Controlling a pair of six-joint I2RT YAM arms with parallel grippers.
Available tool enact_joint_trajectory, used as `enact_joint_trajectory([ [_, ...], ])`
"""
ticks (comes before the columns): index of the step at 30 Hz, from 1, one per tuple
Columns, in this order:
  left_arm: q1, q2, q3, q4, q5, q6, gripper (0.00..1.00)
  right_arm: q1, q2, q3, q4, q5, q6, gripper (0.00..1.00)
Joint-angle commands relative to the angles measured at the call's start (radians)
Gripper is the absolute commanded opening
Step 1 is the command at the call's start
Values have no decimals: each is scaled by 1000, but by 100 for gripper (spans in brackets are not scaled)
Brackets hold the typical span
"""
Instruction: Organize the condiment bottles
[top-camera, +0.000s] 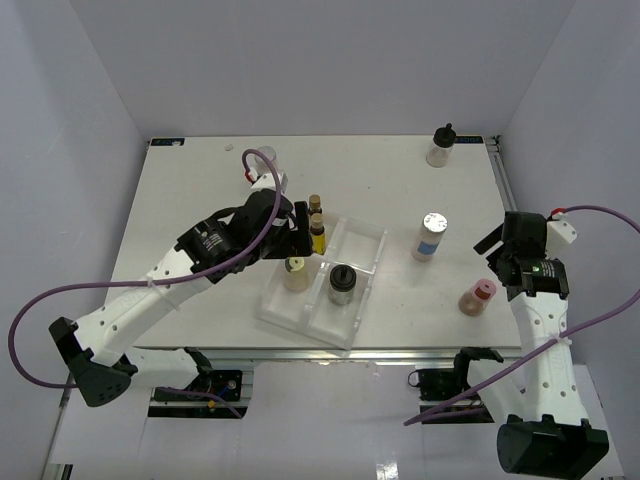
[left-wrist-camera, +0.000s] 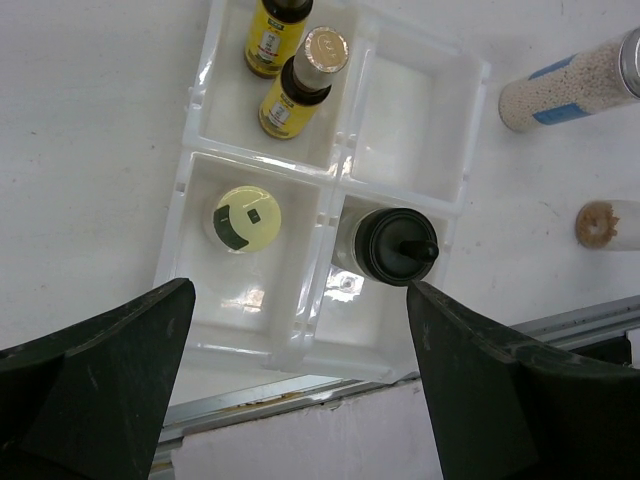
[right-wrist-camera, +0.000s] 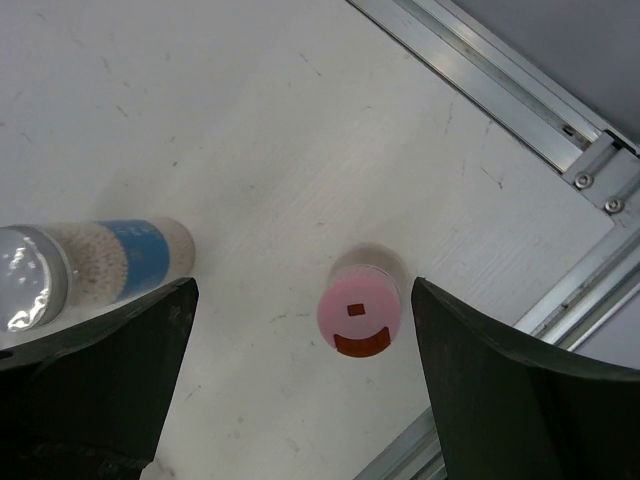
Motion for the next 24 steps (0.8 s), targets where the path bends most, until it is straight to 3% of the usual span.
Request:
enact_joint_trajectory([
  [1,10,-29,5,13,27,10,98,-68,-29,-46,-8,-86,8,93],
  [9,24,-30,16,2,32,20,98,-115,-17,-99,42,-208,-12,92],
  [24,29,59,46,18,46,-5,98,-115,-14,-227,141,-220,-16,90],
])
